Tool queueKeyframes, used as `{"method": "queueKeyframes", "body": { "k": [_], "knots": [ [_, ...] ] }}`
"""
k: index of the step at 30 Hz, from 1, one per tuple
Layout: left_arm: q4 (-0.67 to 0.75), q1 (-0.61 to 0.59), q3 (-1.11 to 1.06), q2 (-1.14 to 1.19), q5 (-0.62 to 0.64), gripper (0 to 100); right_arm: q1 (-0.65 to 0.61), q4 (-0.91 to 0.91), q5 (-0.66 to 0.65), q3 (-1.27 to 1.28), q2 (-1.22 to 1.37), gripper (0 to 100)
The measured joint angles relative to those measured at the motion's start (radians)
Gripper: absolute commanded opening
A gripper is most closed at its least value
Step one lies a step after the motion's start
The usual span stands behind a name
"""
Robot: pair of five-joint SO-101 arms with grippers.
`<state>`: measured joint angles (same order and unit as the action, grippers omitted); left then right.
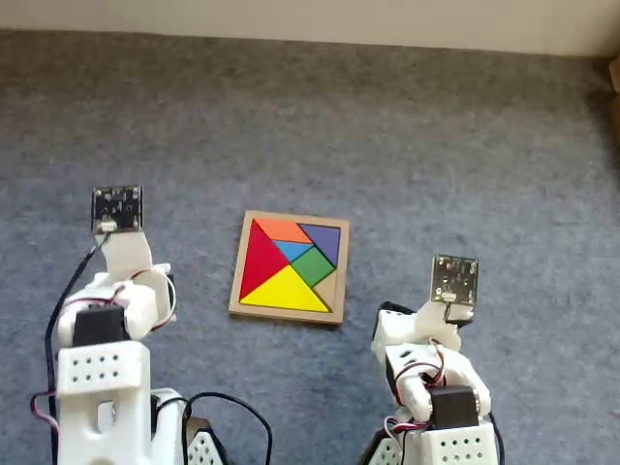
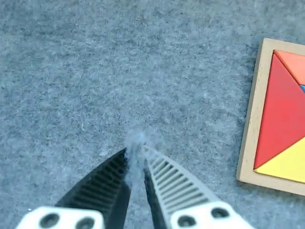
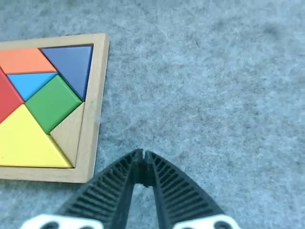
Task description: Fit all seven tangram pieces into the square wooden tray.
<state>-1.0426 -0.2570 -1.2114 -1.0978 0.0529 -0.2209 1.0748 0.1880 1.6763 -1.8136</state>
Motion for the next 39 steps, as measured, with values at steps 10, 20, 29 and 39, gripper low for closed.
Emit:
{"method": "queueKeyframes", "body": {
  "k": [10, 20, 29, 39],
  "knots": [
    [0.000, 0.000, -0.196, -0.284, 0.000, 1, 0.000, 0.000, 0.000, 0.000, 0.000, 0.5],
    [-0.063, 0.000, -0.258, -0.522, 0.000, 1, 0.000, 0.000, 0.000, 0.000, 0.000, 0.5],
    [-0.158, 0.000, -0.338, -0.657, -0.049, 1, 0.000, 0.000, 0.000, 0.000, 0.000, 0.5],
    [-0.158, 0.000, -0.460, -0.675, -0.176, 1, 0.000, 0.000, 0.000, 0.000, 0.000, 0.5]
  ]
}}
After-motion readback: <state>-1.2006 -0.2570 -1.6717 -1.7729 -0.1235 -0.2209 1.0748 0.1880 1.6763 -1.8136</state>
